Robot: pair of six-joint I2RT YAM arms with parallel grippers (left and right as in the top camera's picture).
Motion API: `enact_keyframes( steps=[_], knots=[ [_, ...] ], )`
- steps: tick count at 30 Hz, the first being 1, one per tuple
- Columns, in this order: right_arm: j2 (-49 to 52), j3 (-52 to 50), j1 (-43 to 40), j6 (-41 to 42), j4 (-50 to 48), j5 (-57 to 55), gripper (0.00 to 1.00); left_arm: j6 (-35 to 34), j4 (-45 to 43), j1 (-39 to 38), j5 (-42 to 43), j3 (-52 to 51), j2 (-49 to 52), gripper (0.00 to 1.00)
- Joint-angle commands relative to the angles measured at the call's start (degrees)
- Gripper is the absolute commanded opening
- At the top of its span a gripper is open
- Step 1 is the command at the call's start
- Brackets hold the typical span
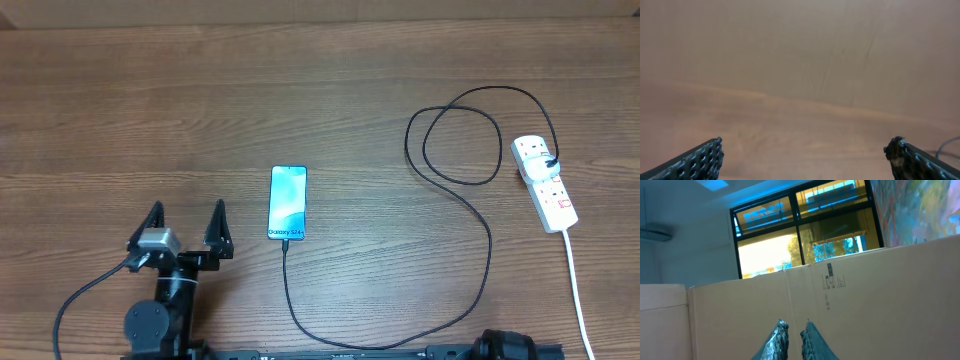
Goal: Plug charger to phone and switch on socket
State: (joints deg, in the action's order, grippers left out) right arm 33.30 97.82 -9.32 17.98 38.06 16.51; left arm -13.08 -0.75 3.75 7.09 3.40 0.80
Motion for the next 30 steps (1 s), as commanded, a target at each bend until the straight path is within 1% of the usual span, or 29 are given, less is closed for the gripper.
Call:
enact_keyframes(
  steps=[1,6,9,11,17,20,30],
  knots=[
    [-0.2,0.0,0.4,0.0,-0.7,-0.4,0.11,1.5,-0.8,-0.3,0.0,-3.1,-0.5,1.00],
    [-0.4,0.0,1.9,0.0,-1.5,-0.4,0.12,1.5,0.2,-0.3,0.0,-3.1,-0.5,1.00],
    [-1.1,0.0,2.4,-0.2,-2.2,-0.4,0.16,1.5,4.4,-0.3,0.0,-3.1,-0.5,1.00],
    [-2.9,0.0,2.6,-0.9,-2.4,-0.9,0.18,1.5,4.7,-0.3,-0.2,-3.1,-0.2,1.00],
    [-8.2,0.0,3.3,-4.8,-2.3,-4.5,0.18,1.5,4.6,-0.3,-0.2,-3.1,-0.2,1.00],
    [-10.4,0.0,3.7,-4.8,-2.2,-7.3,0.18,1.5,4.6,-0.3,-0.2,-3.1,-0.2,1.00],
    [-16.0,0.0,3.7,-5.0,-1.9,-9.6,0.20,1.5,4.6,-0.3,-0.2,-3.1,-0.2,1.00]
  ],
)
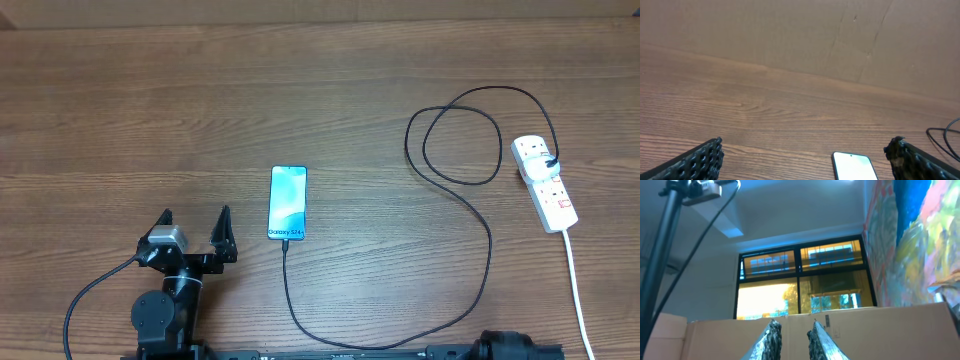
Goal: Plug charger to phone and switch on socket
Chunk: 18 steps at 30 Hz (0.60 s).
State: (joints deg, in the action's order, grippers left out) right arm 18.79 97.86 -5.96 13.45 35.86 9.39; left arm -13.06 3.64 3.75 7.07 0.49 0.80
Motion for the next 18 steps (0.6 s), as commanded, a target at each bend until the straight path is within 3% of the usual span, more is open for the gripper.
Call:
enact_keyframes(
  steps=[1,18],
  knots=[
    [-2.0,-0.2,0.3,-0.5,0.3,-2.5,0.20,1.5,0.2,-0.3,-0.2,-0.2,-0.2,1.00],
    [-10.3,-1.7,2.7,-0.5,-0.9,-4.5,0.24,1.5,0.2,-0.3,-0.2,-0.2,-0.4,1.00]
  ],
)
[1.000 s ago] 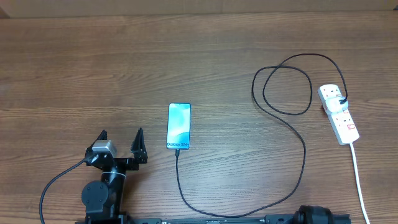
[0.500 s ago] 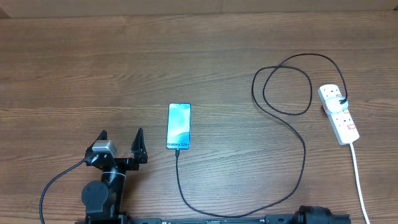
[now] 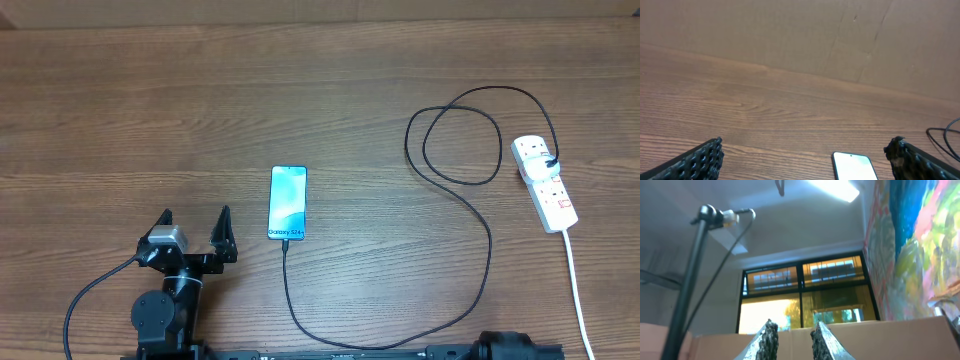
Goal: Plug charger to phone and switch on socket
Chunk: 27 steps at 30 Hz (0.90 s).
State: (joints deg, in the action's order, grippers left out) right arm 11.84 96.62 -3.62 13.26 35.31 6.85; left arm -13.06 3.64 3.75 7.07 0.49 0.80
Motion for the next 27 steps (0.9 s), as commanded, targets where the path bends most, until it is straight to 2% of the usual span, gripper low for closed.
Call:
enact_keyframes(
  steps=[1,5,10,12,13,14,15,16,17,20,27],
  knots=[
    [-4.3,-0.9,0.5,-0.3,-0.6,-2.6,0.24,1.5,0.2,-0.3,-0.2,-0.2,-0.6,1.00],
    [-7.7,-1.8,0.8,-0.3,-1.1,-5.8,0.25,1.5,0.2,-0.3,-0.2,-0.2,-0.6,1.00],
    [-11.6,-2.4,0.8,-0.3,-1.5,-6.8,0.34,1.5,0.2,-0.3,-0.2,-0.2,-0.6,0.99],
    [-11.5,-1.5,0.8,-0.3,-1.5,-6.8,0.44,1.5,0.2,-0.3,-0.2,-0.2,-0.6,1.00],
    [-11.5,-1.4,0.8,-0.3,-1.4,-6.8,0.45,1.5,0.2,-0.3,-0.2,-0.2,-0.6,1.00],
    [-11.5,-1.4,0.8,-0.3,-1.5,-6.8,0.54,1.5,0.2,-0.3,-0.2,-0.2,-0.6,1.00],
    [-11.5,-1.4,0.8,-0.3,-1.4,-6.9,0.68,1.5,0.2,-0.3,-0.2,-0.2,-0.6,1.00],
    [-11.5,-1.4,0.8,-0.3,-1.6,-6.9,0.93,1.5,0.2,-0.3,-0.2,-0.2,-0.6,1.00],
    [-11.5,-1.4,0.8,-0.3,-1.9,-6.9,1.00,1.5,0.2,-0.3,-0.2,-0.2,-0.5,1.00],
    [-11.5,-1.4,0.8,-0.2,-2.3,-8.4,1.00,1.5,0.2,-0.3,-0.2,-0.2,-0.5,1.00],
    [-11.5,-2.3,0.9,0.3,16.6,-10.6,1.00,1.5,0.2,-0.3,-0.2,-0.2,-0.5,1.00]
  ],
)
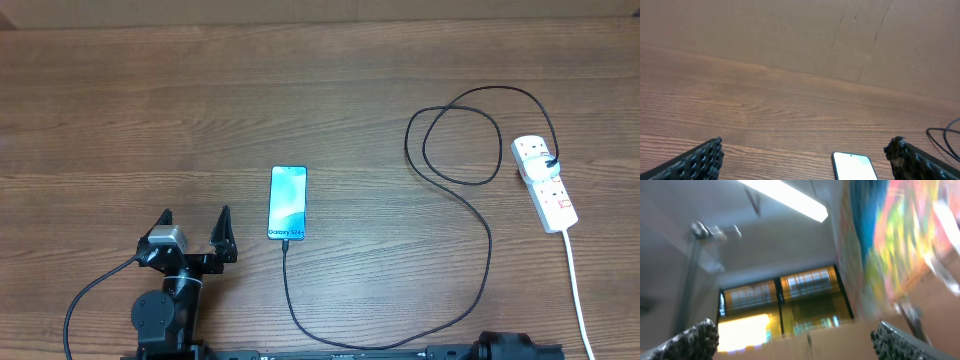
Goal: Plug charger to phone and switch on socket
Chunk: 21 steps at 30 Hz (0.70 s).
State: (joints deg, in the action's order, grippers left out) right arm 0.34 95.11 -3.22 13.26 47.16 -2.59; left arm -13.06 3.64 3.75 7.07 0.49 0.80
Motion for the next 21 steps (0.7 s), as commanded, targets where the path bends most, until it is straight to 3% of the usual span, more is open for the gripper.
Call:
enact_keyframes(
  steps=[1,4,11,16,21],
  knots=[
    [0.0,-0.9,0.5,0.4,7.6,-0.6,1.00,1.5,0.2,-0.3,-0.2,-0.2,-0.5,1.00],
    [0.0,-0.9,0.3,-0.1,14.6,-3.5,1.00,1.5,0.2,-0.3,-0.2,-0.2,-0.5,0.99],
    [0.0,-5.8,0.3,0.0,14.1,-4.5,1.00,1.5,0.2,-0.3,-0.2,-0.2,-0.5,1.00],
    [0.0,-18.6,0.3,0.0,7.5,-5.8,1.00,1.5,0.2,-0.3,-0.2,-0.2,-0.5,1.00],
    [0.0,-37.0,0.3,0.2,-5.8,-5.2,1.00,1.5,0.2,-0.3,-0.2,-0.2,-0.5,1.00]
  ],
)
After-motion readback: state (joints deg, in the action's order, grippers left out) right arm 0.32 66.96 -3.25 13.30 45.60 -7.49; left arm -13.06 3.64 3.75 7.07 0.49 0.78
